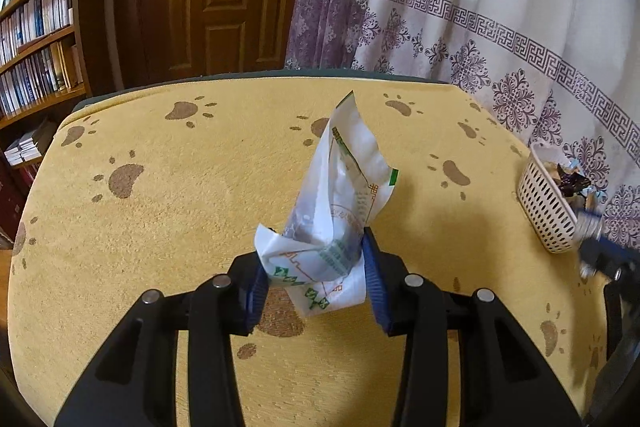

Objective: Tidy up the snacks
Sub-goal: 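Carry the small packet to the basket and release it with right tool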

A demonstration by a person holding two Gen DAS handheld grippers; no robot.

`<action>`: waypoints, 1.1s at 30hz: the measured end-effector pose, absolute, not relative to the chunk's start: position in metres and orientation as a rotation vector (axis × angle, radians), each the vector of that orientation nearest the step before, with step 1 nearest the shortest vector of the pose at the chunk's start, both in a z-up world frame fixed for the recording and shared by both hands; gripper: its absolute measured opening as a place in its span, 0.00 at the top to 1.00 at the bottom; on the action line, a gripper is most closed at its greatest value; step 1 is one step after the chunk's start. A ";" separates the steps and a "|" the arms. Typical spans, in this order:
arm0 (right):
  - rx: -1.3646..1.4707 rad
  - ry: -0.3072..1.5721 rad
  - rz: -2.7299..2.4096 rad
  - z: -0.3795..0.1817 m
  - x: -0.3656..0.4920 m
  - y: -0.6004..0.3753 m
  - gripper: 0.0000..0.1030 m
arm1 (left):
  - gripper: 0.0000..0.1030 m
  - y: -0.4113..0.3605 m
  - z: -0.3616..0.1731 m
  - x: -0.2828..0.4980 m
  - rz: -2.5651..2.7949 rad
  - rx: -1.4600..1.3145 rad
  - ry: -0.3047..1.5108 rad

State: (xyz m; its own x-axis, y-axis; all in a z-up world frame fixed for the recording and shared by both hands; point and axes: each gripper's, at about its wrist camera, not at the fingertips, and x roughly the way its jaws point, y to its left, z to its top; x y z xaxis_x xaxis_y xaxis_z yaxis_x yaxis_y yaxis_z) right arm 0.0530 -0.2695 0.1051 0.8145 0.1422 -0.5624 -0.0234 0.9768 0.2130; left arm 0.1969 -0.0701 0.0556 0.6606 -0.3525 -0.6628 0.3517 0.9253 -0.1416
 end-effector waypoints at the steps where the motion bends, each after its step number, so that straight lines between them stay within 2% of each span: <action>1: 0.206 0.606 0.071 0.108 0.052 -0.276 0.80 | 0.59 -0.071 0.056 0.195 -0.400 0.001 0.747; 13: 0.269 0.535 -0.147 0.133 0.062 -0.363 0.80 | 0.59 -0.084 0.062 0.188 -0.422 0.022 0.730; 23: 0.304 0.544 -0.257 0.125 0.072 -0.398 0.80 | 0.59 -0.086 0.064 0.186 -0.415 0.025 0.718; 26: 0.308 0.549 -0.294 0.120 0.073 -0.404 0.76 | 0.59 -0.087 0.065 0.185 -0.415 0.026 0.712; 30: 0.324 0.543 -0.314 0.115 0.068 -0.407 0.61 | 0.59 -0.086 0.065 0.185 -0.414 0.027 0.711; 33: 0.329 0.540 -0.318 0.113 0.064 -0.405 0.60 | 0.59 -0.086 0.065 0.185 -0.414 0.030 0.709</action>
State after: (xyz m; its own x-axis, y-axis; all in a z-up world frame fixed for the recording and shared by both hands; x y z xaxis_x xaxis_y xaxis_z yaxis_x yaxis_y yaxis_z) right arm 0.0636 -0.4048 0.1133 0.8118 -0.2072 -0.5459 0.3776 0.8994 0.2203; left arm 0.1847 -0.0862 0.0652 0.6818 -0.3587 -0.6375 0.3788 0.9187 -0.1117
